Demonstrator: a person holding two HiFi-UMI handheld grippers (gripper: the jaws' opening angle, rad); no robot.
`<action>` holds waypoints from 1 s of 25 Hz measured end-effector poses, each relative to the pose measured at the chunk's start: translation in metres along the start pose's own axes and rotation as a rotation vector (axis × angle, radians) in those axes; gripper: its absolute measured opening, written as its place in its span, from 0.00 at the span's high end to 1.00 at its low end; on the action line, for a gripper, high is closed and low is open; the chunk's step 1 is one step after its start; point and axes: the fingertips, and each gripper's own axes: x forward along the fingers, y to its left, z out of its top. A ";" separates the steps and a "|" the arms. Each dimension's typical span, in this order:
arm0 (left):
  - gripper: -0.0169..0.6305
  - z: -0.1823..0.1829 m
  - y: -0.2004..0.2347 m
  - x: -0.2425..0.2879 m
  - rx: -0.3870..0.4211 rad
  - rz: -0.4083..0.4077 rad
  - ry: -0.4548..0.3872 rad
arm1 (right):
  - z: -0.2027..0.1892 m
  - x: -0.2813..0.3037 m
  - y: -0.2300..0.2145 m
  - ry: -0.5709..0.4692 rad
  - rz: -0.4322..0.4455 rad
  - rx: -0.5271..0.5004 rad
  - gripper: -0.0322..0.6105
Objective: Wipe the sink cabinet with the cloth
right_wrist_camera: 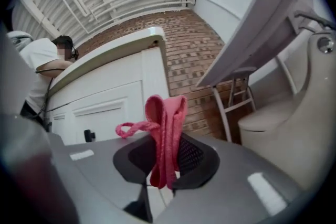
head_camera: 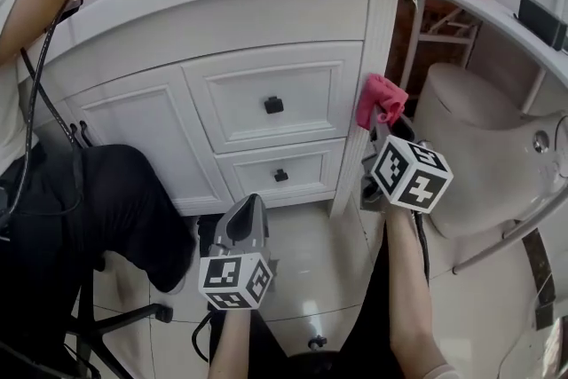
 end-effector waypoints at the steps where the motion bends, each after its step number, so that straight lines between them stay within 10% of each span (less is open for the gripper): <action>1: 0.95 -0.001 -0.001 0.001 -0.005 0.001 -0.001 | 0.003 -0.004 -0.016 -0.004 -0.028 0.012 0.85; 6: 0.95 -0.005 0.008 -0.003 -0.030 0.035 -0.001 | -0.002 -0.024 0.010 -0.020 0.060 0.046 0.85; 17: 0.95 -0.003 0.082 -0.053 -0.002 0.090 -0.021 | -0.141 -0.008 0.281 0.174 0.568 -0.099 0.85; 25: 0.95 -0.023 0.102 -0.044 -0.054 0.107 0.001 | -0.139 0.016 0.206 0.127 0.377 -0.084 0.85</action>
